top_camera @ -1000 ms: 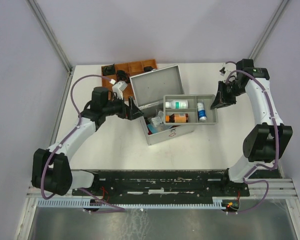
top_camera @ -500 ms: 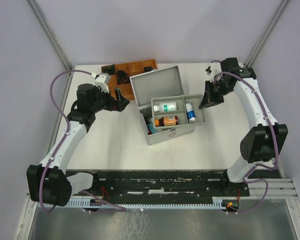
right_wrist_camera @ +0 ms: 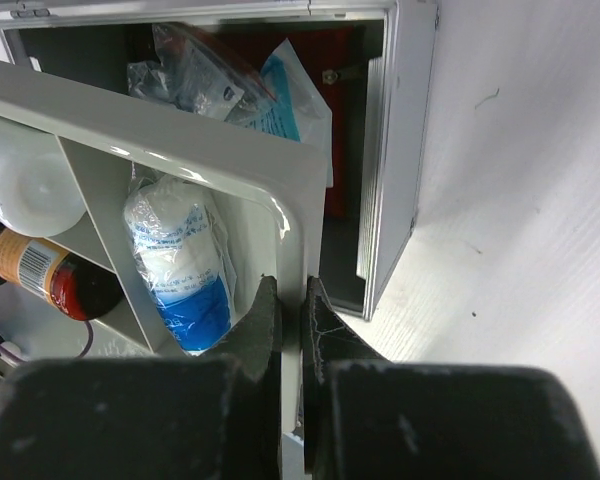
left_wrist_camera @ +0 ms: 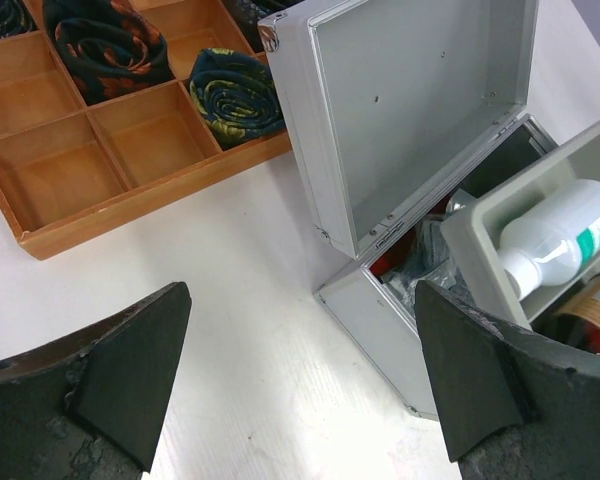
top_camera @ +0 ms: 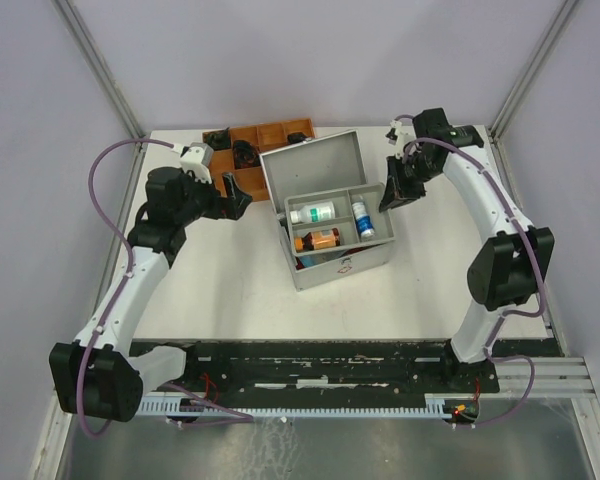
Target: Organize the medicine kit
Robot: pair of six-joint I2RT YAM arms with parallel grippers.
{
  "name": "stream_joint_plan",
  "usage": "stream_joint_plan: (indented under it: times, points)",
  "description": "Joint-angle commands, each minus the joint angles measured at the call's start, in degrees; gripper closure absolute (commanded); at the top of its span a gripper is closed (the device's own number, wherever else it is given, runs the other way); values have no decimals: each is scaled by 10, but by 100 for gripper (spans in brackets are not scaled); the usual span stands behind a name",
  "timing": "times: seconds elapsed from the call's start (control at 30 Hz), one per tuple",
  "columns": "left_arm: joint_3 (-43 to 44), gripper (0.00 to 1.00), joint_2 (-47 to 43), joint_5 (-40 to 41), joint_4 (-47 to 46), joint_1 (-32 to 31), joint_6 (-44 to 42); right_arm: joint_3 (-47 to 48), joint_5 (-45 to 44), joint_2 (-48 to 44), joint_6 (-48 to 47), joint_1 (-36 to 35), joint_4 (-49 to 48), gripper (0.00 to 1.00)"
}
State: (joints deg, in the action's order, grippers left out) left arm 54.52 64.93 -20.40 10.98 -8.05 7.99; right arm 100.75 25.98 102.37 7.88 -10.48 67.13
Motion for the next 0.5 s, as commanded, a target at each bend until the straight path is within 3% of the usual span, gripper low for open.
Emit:
stream_joint_plan:
  times: [0.0, 0.47]
  points:
    - [22, 1, -20, -6, -9, 3, -27, 66, 30, 30, 7, -11, -3, 99]
    - [6, 1, -29, -24, -20, 2, -33, 151, 17, 123, -36, -35, 45, 100]
